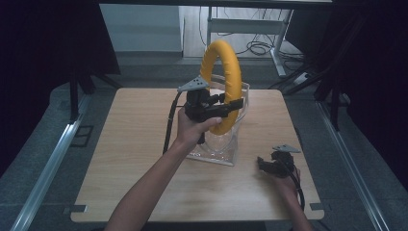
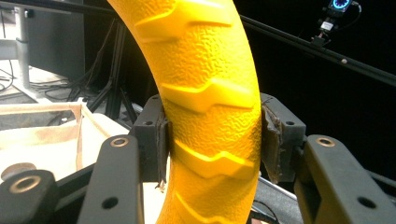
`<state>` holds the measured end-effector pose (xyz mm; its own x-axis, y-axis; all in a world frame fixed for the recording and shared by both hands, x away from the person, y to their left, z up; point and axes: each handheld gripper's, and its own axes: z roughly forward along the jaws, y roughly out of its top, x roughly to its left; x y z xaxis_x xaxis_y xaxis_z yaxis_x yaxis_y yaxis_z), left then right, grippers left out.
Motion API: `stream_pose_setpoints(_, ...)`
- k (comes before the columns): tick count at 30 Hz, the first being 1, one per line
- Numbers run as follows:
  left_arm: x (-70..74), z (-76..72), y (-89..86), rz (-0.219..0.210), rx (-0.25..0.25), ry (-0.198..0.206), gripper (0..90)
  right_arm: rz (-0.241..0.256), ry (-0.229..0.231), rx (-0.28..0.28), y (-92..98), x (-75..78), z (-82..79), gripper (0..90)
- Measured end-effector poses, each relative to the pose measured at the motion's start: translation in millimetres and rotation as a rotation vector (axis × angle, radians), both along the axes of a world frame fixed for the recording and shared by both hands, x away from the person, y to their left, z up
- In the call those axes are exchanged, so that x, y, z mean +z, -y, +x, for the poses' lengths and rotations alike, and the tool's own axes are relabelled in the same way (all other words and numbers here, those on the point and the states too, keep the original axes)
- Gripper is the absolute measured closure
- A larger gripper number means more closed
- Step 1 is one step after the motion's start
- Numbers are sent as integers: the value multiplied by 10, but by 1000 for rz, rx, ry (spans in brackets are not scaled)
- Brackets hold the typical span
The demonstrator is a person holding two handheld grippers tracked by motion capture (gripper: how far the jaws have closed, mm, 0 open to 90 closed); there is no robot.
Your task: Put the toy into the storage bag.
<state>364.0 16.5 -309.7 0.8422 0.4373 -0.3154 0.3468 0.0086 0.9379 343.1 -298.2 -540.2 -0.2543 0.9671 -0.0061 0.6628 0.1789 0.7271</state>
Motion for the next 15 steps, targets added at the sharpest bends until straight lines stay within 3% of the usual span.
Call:
stream_pose_setpoints(9, -147, 17, 17, 34, 3, 1, 505, 0, -1, 1, 1, 0, -1, 181)
stream_pose_setpoints(15, -327, 76, 41, 27, 2, -69, 504, 2, -3, 0, -1, 2, -1, 181)
